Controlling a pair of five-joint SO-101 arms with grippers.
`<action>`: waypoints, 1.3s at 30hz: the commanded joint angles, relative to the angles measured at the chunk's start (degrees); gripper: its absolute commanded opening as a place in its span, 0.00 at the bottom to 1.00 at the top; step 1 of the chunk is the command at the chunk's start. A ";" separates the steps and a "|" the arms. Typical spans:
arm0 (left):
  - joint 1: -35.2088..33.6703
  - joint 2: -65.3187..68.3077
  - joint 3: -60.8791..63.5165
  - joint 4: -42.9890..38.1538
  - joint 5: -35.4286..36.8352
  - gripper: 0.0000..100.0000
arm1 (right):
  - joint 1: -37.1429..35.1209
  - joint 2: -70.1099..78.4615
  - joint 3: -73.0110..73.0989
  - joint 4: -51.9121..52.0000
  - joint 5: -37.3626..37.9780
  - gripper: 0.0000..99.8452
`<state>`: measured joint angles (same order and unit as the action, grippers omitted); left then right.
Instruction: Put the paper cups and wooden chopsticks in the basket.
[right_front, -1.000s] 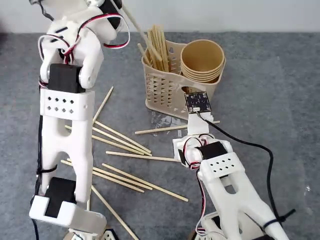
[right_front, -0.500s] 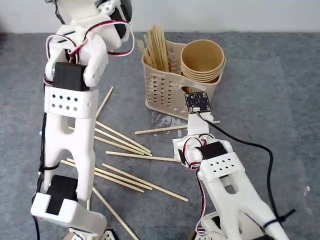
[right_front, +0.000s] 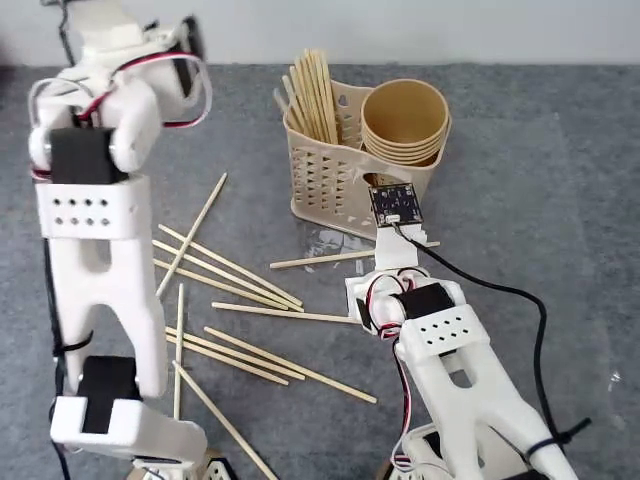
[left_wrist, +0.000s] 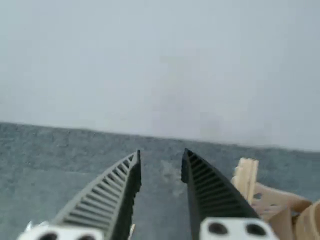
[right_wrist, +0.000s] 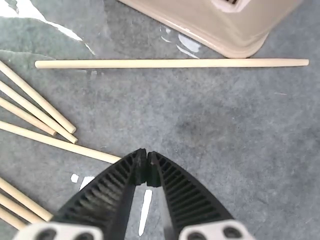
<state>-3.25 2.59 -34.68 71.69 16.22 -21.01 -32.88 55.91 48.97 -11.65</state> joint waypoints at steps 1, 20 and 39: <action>-2.90 2.02 -1.63 4.92 -4.66 0.14 | 0.40 -1.36 -0.35 -0.84 -0.53 0.01; -5.10 33.14 -2.15 10.02 -22.86 0.14 | 0.40 -1.27 -0.35 -0.92 -0.53 0.01; -2.55 48.79 -6.73 10.37 -26.11 0.23 | 0.57 -1.27 -0.35 -0.84 -0.44 0.01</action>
<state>-6.33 51.38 -38.29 81.54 -9.19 -21.01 -32.88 55.91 48.97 -11.65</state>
